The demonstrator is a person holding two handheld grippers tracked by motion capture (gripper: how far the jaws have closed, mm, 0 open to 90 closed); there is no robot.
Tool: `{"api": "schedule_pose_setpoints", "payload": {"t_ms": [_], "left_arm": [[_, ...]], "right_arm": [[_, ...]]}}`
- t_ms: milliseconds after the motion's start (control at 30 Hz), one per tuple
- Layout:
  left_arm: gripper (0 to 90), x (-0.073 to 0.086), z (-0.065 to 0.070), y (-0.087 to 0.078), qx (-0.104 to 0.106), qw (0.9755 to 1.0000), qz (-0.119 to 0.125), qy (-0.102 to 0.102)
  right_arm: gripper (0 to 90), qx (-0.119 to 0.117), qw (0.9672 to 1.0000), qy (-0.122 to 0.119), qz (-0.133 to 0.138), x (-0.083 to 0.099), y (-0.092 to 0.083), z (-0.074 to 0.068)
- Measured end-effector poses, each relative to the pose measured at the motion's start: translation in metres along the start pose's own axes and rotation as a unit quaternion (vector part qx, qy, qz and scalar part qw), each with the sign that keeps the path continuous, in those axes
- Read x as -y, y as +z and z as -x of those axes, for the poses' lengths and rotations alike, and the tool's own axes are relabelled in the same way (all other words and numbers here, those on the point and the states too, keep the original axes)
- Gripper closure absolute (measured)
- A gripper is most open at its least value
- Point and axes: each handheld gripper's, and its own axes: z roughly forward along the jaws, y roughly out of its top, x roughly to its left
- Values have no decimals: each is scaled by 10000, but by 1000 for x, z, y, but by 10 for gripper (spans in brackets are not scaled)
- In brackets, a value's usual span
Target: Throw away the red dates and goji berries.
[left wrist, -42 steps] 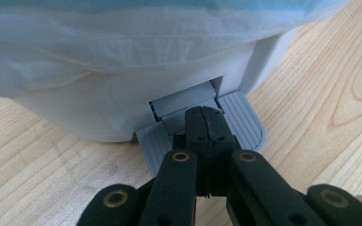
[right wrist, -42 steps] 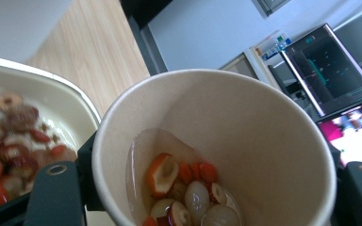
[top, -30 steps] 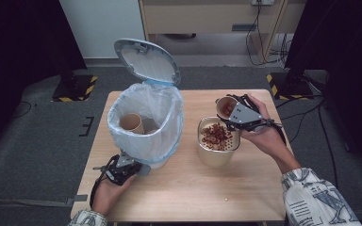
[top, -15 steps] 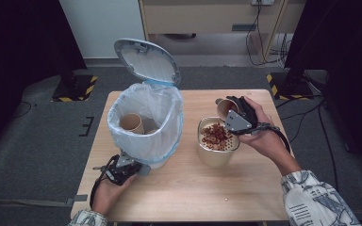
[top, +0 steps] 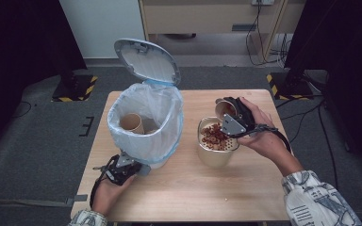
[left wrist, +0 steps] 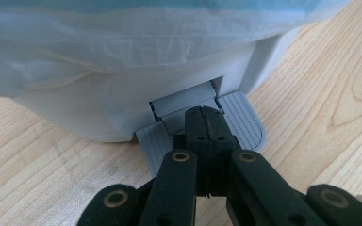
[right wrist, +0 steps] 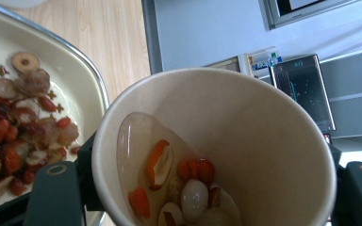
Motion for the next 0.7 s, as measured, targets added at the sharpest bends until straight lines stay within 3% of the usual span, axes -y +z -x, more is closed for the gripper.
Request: {"api": "schedule_pose_setpoints", "payload": {"t_ms": [167, 700], "left_arm": [[900, 0, 0, 0, 1, 10000, 2, 0], [900, 0, 0, 0, 5, 10000, 2, -1]], "right_arm": [[269, -4, 9999, -147, -55, -1, 0, 1], [269, -59, 9997, -220, -86, -3, 0, 0]]}}
